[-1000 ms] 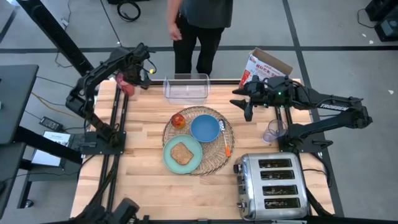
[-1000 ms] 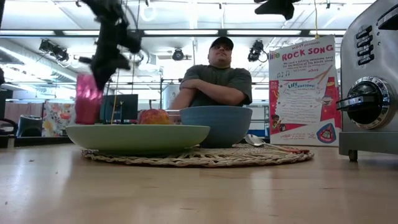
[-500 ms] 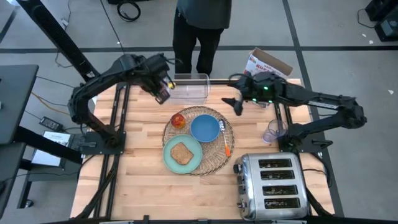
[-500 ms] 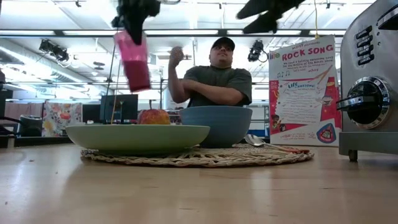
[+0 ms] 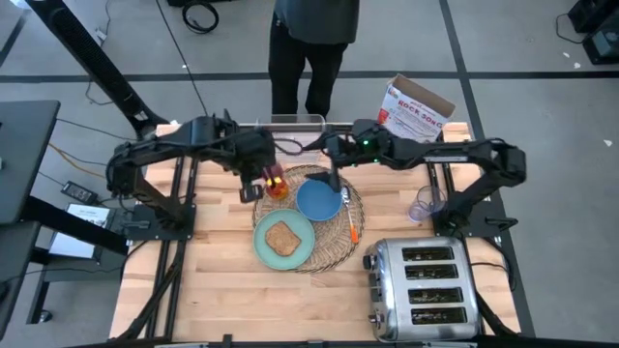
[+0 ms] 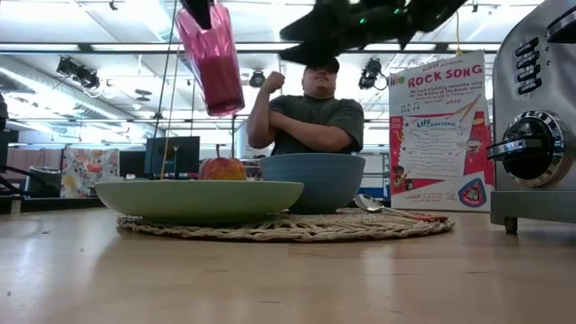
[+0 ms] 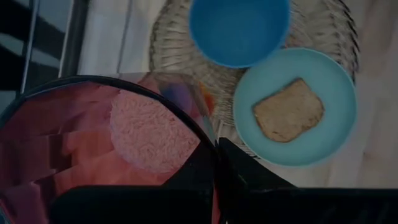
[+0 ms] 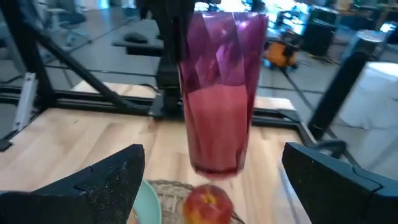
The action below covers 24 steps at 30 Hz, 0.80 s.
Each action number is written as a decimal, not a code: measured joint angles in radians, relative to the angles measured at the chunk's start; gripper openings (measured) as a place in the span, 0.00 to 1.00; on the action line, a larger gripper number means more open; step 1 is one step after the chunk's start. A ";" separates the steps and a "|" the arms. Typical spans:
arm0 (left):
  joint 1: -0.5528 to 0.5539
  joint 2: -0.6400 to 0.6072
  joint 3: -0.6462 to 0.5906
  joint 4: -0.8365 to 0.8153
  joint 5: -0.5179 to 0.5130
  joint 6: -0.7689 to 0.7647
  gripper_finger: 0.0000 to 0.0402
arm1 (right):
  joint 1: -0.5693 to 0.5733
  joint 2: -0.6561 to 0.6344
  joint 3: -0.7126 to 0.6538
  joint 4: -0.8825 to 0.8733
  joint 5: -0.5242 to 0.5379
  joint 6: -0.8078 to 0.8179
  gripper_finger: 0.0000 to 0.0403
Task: Arrange a breakfast setting
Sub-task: Move the red cup to the top right of the table mat
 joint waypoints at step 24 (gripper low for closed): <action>-0.118 0.004 -0.001 0.151 -0.004 0.226 0.03 | 0.053 0.214 0.229 -0.214 -0.155 -0.033 0.91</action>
